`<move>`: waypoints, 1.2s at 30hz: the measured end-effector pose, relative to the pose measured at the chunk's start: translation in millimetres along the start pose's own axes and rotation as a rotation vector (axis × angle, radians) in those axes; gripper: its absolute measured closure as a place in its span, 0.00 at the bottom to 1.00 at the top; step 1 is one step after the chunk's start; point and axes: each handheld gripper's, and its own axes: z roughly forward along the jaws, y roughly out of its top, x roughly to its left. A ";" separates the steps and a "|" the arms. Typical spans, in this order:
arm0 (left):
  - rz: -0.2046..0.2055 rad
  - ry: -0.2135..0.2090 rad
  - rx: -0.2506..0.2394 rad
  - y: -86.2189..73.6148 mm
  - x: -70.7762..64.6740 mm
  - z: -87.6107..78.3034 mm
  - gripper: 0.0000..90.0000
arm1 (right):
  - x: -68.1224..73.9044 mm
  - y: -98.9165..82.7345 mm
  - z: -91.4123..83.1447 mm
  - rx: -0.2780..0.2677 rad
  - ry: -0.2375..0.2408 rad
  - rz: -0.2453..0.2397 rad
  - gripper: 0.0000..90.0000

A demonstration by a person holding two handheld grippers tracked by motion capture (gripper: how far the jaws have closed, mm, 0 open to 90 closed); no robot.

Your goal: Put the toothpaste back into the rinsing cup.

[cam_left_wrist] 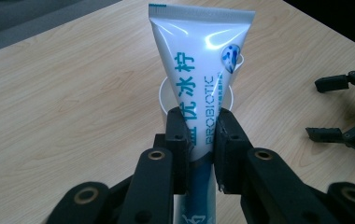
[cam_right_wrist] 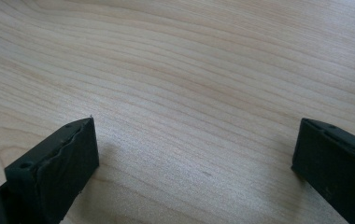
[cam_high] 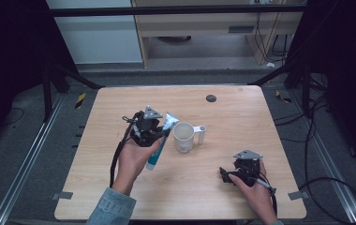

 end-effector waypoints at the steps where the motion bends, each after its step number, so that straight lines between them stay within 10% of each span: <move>1: 0.000 0.000 0.000 0.0 0.0 0.0 0.86 | 0.0 0.0 0.0 0.000 0.000 0.000 0.01; 36: -0.014 -0.014 -0.090 42.9 -10.3 9.9 0.86 | 0.0 -0.1 0.0 0.000 -0.001 -0.001 0.01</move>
